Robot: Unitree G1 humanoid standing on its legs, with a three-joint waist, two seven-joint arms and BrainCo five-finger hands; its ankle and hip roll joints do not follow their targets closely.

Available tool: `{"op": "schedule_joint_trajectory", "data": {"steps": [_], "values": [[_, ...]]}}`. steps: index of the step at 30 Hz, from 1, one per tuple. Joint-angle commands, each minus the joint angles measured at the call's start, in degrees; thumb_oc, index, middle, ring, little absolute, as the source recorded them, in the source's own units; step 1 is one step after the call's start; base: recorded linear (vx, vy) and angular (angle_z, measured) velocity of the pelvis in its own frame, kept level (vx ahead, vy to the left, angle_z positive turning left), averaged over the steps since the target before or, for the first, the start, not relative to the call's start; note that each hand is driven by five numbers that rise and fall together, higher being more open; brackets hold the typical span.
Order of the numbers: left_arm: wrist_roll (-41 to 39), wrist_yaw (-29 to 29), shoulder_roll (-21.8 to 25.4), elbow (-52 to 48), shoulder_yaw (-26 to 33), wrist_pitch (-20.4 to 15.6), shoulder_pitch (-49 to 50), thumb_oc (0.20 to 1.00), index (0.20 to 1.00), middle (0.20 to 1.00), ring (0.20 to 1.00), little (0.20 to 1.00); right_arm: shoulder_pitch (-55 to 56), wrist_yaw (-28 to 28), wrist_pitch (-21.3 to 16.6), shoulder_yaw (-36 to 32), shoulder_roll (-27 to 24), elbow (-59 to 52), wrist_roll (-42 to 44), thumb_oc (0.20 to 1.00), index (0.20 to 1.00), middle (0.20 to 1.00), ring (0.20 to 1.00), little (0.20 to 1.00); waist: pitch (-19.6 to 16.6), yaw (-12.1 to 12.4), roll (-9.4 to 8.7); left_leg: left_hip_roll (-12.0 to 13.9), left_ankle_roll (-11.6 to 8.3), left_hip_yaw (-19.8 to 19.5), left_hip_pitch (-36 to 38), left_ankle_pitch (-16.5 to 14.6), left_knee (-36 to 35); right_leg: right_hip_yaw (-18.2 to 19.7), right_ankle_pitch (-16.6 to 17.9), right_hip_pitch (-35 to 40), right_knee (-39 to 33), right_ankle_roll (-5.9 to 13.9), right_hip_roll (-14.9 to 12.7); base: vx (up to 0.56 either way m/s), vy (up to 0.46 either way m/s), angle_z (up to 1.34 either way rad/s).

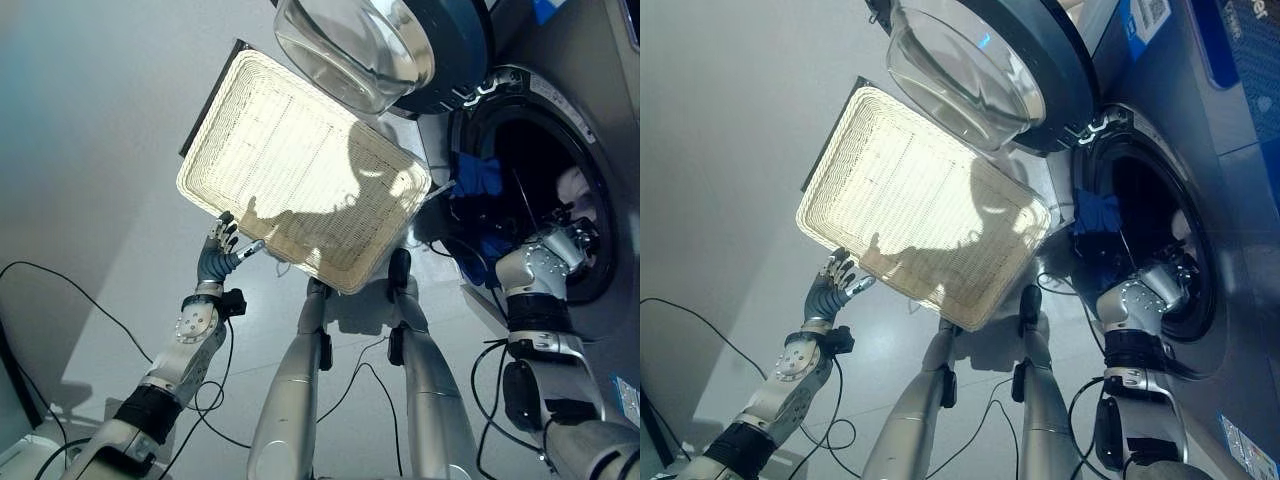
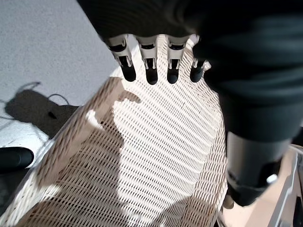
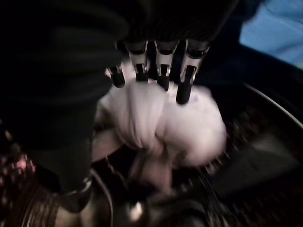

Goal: Put the clothes into the washing machine.

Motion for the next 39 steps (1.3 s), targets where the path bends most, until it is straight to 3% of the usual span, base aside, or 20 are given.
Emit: {"op": "schedule_joint_trajectory", "data": {"steps": [1,4,5,8,11,16,18,20,22,23,24,25,26,28,29,31,33,36,39], "values": [[1.58,-0.26,-2.38,-0.39,0.61,-0.69,0.98,1.0,1.0,1.0,1.0,1.0,3.67,13.23,2.5,-2.74,-5.61,-7.52,-0.53,1.0,1.0,1.0,1.0,1.0,-1.46,-2.53,1.32,-4.81,2.21,0.48,-1.97,-4.52,4.92,-3.03,3.2,2.42,-2.35,5.04,-0.6,0.0,0.0,0.0],[1.37,-0.42,-2.53,0.08,0.38,-0.51,0.77,1.0,1.0,1.0,1.0,1.0,3.79,18.88,6.19,-2.55,-4.95,-6.36,-0.53,1.0,1.0,1.0,1.0,1.0,-1.46,-2.4,1.29,-4.8,2.24,0.46,-1.86,-4.34,4.54,-3.17,3.2,2.48,-2.39,5.08,-0.54,0.0,0.0,0.0],[0.74,-0.97,-2.37,0.6,0.39,-0.27,0.65,1.0,1.0,1.0,1.0,1.0,4.56,23.82,9.65,-2.18,-3.93,-6.23,-0.53,1.0,1.0,1.0,1.0,1.0,-1.46,-2.44,1.22,-4.72,2.23,0.51,-1.76,-4.21,4.31,-3.14,3.27,2.49,-2.43,5.13,-0.51,0.0,0.0,0.0],[0.76,-1.58,-2.13,1.02,0.73,0.01,0.62,1.0,1.0,1.0,1.0,1.0,6.18,31.06,14.87,-1.35,-2.46,-5.09,-0.53,1.0,1.0,1.0,1.0,1.0,-1.46,-2.44,1.08,-4.62,2.19,0.69,-1.56,-4.01,3.83,-3.15,3.46,2.57,-2.67,5.3,-0.49,0.0,0.0,0.0],[0.62,-1.57,-2.19,1.55,1.16,0.18,0.54,1.0,1.0,1.0,1.0,1.0,8.01,35.99,18.64,-0.08,-0.96,-3.41,-0.53,1.0,1.0,1.0,1.0,1.0,-1.46,-2.52,0.88,-4.44,2.13,0.85,-1.52,-3.84,3.59,-3.08,3.64,2.37,-2.63,5.4,-0.44,0.0,0.0,0.0],[0.59,-0.93,-2.23,2.64,2.01,-0.23,0.91,1.0,1.0,1.0,1.0,1.0,11.5,40.0,24.23,1.86,-0.4,0.82,-0.53,1.0,1.0,1.0,1.0,1.0,-1.46,-2.61,0.51,-4.24,2.15,0.92,-1.26,-3.57,2.87,-3.07,3.96,2.43,-2.99,5.51,-0.47,-0.01,0.002,0.0],[2.13,4.32,-2.46,2.88,2.87,-2.61,1.64,1.0,1.0,1.0,1.0,1.0,13.23,40.94,26.1,5.84,-3.67,6.68,-0.53,1.0,1.0,1.0,1.0,1.0,-1.46,-2.48,0.47,-4.18,2.13,0.94,-0.41,-3.5,2.13,-3.15,3.77,3.2,-3.43,5.6,-0.52,0.0,0.0,0.0],[3.67,9.69,-3.08,2.88,4.81,-6.19,2.52,1.0,1.0,1.0,1.0,1.0,14.54,38.03,24.89,8.9,-4.83,8.65,-8.29,1.0,1.0,1.0,1.0,1.0,-1.46,-2.48,0.42,-3.96,2.03,1.03,-0.52,-3.29,1.95,-3.15,3.78,2.99,-3.43,5.6,-0.53,-0.03,0.008,0.01],[4.7,16.95,-4.96,3.27,8.61,-11.16,4.02,1.0,1.0,1.0,1.0,1.0,17.46,29.53,22.35,13.15,-5.25,9.28,-29.58,1.0,1.0,1.0,1.0,1.0,-1.46,-2.47,0.05,-3.77,1.85,0.9,-0.69,-2.99,1.57,-3.16,3.7,2.81,-3.64,5.4,-0.51,-0.05,0.019,0.0],[4.7,16.95,-4.96,3.27,8.61,-11.16,4.02,1.0,1.0,1.0,1.0,1.0,17.46,29.53,22.35,13.15,-5.25,9.28,-29.58,1.0,1.0,1.0,1.0,1.0,-1.46,-2.47,0.05,-3.77,1.85,0.9,-0.69,-2.99,1.57,-3.16,3.7,2.81,-3.64,5.4,-0.51,-0.04,0.013,-0.01],[2.98,18.86,-6.16,3.58,10.69,-13.45,4.99,1.0,1.0,1.0,1.0,1.0,18.68,24.62,21.97,15.35,-5.45,8.83,-39.88,1.0,1.0,1.0,1.0,1.0,-1.46,-2.43,-0.17,-3.67,1.79,0.84,-1.32,-2.52,1.57,-3.14,4.08,2.28,-3.79,5.18,-0.49,-0.03,0.005,0.0],[2.98,18.86,-6.16,3.58,10.69,-13.45,4.99,1.0,1.0,1.0,1.0,1.0,18.68,24.62,21.97,15.35,-5.45,8.83,-39.88,1.0,1.0,1.0,1.0,1.0,-1.46,-2.43,-0.17,-3.67,1.79,0.84,-1.32,-2.52,1.57,-3.14,4.08,2.28,-3.79,5.18,-0.49,-0.04,0.007,-0.01],[1.48,19.14,-8.5,4.23,13.56,-16.1,7.01,1.0,1.0,1.0,1.0,1.0,20.81,20.66,21.92,17.49,-5.54,8.56,-50.84,1.0,1.0,1.0,1.0,1.0,-1.46,-2.28,-0.39,-3.61,1.74,0.51,-0.77,-2.71,1.27,-3.2,3.62,2.75,-3.79,5.12,-0.51,0.0,0.0,0.0],[-1.7,18.14,-10.94,5.7,17.6,-18.26,9.99,1.0,1.0,1.0,1.0,1.0,23.61,18.89,22.97,19.92,-6.07,8.43,-59.34,1.0,1.0,1.0,1.0,1.0,-1.46,-1.96,-0.76,-3.52,1.55,0.19,-0.84,-2.6,1.32,-3.53,3.32,2.64,-3.53,4.96,-0.51,-0.04,-0.006,0.01],[-1.7,18.14,-10.94,5.7,17.6,-18.26,9.99,1.0,1.0,1.0,1.0,1.0,23.61,18.89,22.97,19.92,-6.07,8.43,-59.34,1.0,1.0,1.0,1.0,1.0,-1.46,-1.96,-0.76,-3.52,1.55,0.19,-0.84,-2.6,1.32,-3.53,3.32,2.64,-3.53,4.96,-0.51,-0.04,-0.014,0.03],[-9.23,13.28,-13.57,11.3,20.64,-17.66,11.19,1.0,1.0,1.0,1.0,1.0,24.31,20.03,25.56,21.83,-5.78,10.75,-60.9,1.0,1.0,1.0,1.0,1.0,-1.46,-1.59,-1.07,-3.49,1.25,-0.25,-1.36,-2.49,1.8,-4.13,3.12,2.23,-3.0,4.94,-0.6,-0.05,-0.005,0.07],[-9.86,12.69,-13.71,11.96,20.65,-17.51,11.36,1.0,1.0,1.0,1.0,1.0,24.41,19.8,25.77,22.08,-5.71,11.07,-60.97,1.0,1.0,1.0,1.0,1.0,-1.46,-1.59,-1.05,-3.48,1.21,-0.3,-0.92,-2.72,1.69,-4.2,2.77,2.6,-2.91,4.99,-0.63,-0.02,0.005,0.09],[-14.08,3.47,-14.83,18.55,18.72,-12.51,10.22,1.0,1.0,1.0,1.0,1.0,22.0,19.69,29.69,22.74,-5.16,16.0,-59.53,1.0,1.0,1.0,1.0,1.0,-1.46,-1.31,-0.48,-3.59,1.2,-0.57,-1.0,-2.48,1.29,-4.74,2.96,2.61,-3.24,5.11,-0.89,-0.04,0.024,0.07],[-14.85,-2.34,-14.96,22.62,16.27,-9.76,9.34,1.0,1.0,1.0,1.0,1.0,19.76,22.05,31.77,22.14,-4.6,20.31,-56.09,1.0,1.0,1.0,1.0,1.0,-1.46,-1.21,-0.02,-3.55,1.22,-0.46,-1.64,-2.03,1.13,-4.76,3.56,2.13,-3.65,5.19,-0.97,-0.01,0.01,0.0]]}}
